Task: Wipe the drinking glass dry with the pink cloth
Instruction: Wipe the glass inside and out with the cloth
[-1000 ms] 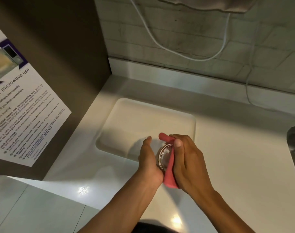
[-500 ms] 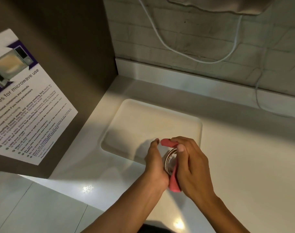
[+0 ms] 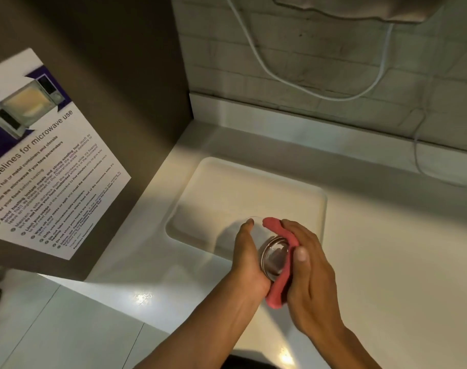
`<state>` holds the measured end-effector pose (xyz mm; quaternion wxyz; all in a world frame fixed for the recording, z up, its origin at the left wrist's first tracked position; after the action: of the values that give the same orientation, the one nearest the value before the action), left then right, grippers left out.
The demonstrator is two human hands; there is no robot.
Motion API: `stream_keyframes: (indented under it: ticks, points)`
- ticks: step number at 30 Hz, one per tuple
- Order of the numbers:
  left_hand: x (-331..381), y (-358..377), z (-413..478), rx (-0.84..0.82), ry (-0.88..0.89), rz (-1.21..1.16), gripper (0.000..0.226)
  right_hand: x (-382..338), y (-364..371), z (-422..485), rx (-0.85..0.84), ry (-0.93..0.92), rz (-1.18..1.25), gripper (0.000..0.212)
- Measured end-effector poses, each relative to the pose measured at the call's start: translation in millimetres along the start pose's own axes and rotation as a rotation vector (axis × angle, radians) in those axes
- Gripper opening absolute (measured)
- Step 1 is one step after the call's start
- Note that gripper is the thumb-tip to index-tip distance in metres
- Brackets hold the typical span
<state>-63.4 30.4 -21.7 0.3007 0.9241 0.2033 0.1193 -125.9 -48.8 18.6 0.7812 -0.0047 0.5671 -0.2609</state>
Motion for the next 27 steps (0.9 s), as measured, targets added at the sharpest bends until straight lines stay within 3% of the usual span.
stream_keyframes:
  ticks: [2,4,6,9,13,16,20,23,27]
  points:
    - [-0.5,-5.3,4.3,-0.007,-0.025,-0.016,0.072,1.3,1.4,-6.4,-0.099,-0.123,-0.109,0.056]
    - [-5.8,-7.7,7.9,-0.028,-0.034,-0.024,0.072,0.3,-1.7,-4.1,-0.204,-0.37,-0.341,0.051]
    - [-11.4,-8.2,8.8,0.008,-0.034,0.011,0.061,0.9,-3.9,2.1,-0.266,-0.502,-0.44,0.05]
    - [-11.8,-0.4,5.0,0.011,0.027,0.032,0.048,0.0,-10.3,11.9,-0.173,-0.301,-0.341,0.051]
    - [-6.3,5.0,4.4,-0.047,0.065,-0.055,0.062,-1.0,-8.1,11.3,0.055,0.057,-0.075,0.045]
    - [-2.9,2.6,8.5,-0.081,0.081,-0.071,0.075,-12.9,0.9,-0.1,0.045,0.053,-0.045,0.046]
    - [-9.0,-2.5,6.6,-0.122,0.118,0.044,0.06,-16.8,-9.0,0.0,0.027,0.016,-0.075,0.045]
    - [-9.4,-3.7,3.0,-0.199,0.138,0.106,0.051,-20.7,-13.3,13.1,-0.015,0.123,-0.022,0.045]
    - [4.7,0.4,-2.0,-0.291,0.182,0.169,0.043,-15.5,-12.2,20.5,-0.14,0.396,0.1,0.039]
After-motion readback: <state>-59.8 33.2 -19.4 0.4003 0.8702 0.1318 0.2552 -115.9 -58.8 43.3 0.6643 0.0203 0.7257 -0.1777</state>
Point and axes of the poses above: each hand's wrist, its own z-axis towards the middle knuckle, its own y-axis out of the palm, x = y × z, the point moved 3 cm from there along z, towards the middle knuckle, and after that the axes turned 9 degrees about -y, right-handed, at the moved point
